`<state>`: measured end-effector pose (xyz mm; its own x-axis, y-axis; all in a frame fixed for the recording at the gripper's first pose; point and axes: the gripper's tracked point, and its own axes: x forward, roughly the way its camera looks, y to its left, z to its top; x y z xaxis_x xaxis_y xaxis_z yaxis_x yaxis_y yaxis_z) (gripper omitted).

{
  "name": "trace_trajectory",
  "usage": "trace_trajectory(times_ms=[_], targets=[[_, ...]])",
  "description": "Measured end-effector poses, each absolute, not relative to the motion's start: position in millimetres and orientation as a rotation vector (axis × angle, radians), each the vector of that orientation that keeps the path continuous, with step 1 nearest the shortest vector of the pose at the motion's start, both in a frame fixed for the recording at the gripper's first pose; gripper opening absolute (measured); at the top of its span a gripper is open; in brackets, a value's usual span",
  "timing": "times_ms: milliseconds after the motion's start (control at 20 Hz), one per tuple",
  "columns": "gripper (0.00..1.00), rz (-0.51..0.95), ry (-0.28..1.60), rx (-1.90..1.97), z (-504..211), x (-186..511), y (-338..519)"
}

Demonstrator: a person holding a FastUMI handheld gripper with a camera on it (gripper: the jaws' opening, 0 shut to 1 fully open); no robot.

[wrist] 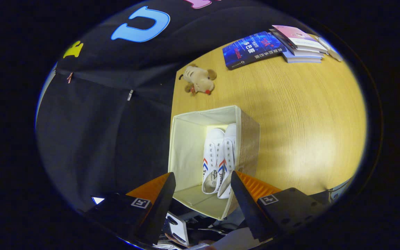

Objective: Open the storage box then place both shoes into the box .Put the left shoe in first, then the right shoe, with the right side of both shoes facing outward in a uniform manner.

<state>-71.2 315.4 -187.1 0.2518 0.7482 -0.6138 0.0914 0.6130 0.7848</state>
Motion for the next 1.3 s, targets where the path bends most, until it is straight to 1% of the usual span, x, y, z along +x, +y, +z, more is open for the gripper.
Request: trace_trajectory(times_ms=[150, 400, 700, 900, 1000, 1300], targets=[[0.97, 0.492, 1.082, 0.755, -177.1, -41.0, 281.8], [0.97, 0.380, 0.808, 0.614, -159.1, 5.1, 195.2], [0.97, 0.255, 0.581, 0.415, -142.6, 27.2, 93.8], [0.97, 0.227, 0.478, 0.338, -120.4, 21.8, 45.4], [0.99, 0.205, 0.459, 0.321, -111.6, 15.9, 23.1], [0.99, 0.140, 0.347, 0.306, -81.2, 10.0, -24.7]])
